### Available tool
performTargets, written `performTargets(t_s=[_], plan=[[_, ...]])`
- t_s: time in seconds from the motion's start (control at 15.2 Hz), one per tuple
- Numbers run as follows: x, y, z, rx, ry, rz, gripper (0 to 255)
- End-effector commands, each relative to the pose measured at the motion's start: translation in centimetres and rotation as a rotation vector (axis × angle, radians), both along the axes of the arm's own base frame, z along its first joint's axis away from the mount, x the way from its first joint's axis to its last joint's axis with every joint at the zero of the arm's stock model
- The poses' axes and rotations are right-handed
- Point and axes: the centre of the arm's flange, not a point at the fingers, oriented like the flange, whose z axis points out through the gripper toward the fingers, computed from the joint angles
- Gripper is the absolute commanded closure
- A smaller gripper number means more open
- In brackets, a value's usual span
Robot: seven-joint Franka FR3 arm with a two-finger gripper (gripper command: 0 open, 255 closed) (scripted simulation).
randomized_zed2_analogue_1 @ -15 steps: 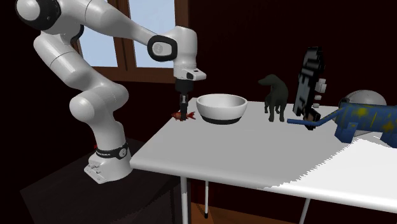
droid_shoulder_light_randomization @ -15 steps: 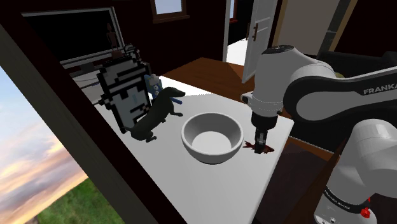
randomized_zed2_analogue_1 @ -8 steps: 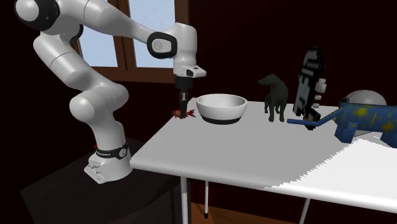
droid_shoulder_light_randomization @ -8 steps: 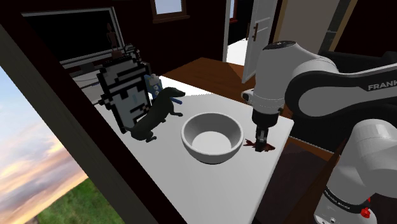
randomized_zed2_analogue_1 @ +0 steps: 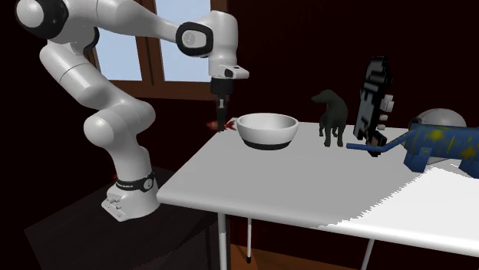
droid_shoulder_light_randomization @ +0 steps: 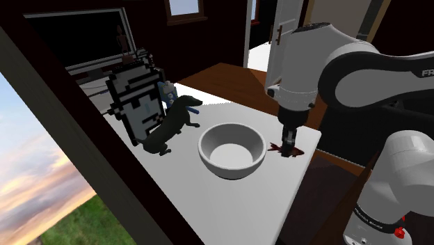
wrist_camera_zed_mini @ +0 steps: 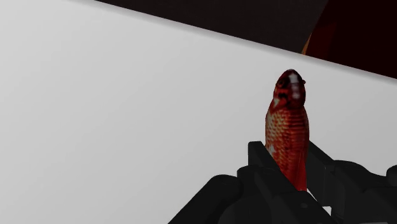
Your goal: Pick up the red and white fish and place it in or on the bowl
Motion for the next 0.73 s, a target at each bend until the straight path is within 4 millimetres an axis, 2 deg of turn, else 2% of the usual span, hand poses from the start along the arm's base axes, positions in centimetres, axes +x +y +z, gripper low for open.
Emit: performTargets(t_s=[0.0,0.66], plan=[[0.0,0.0,1.1,0.000,0.000,0.000,255],[0.0,0.0,6.4,0.000,0.000,0.000,255]])
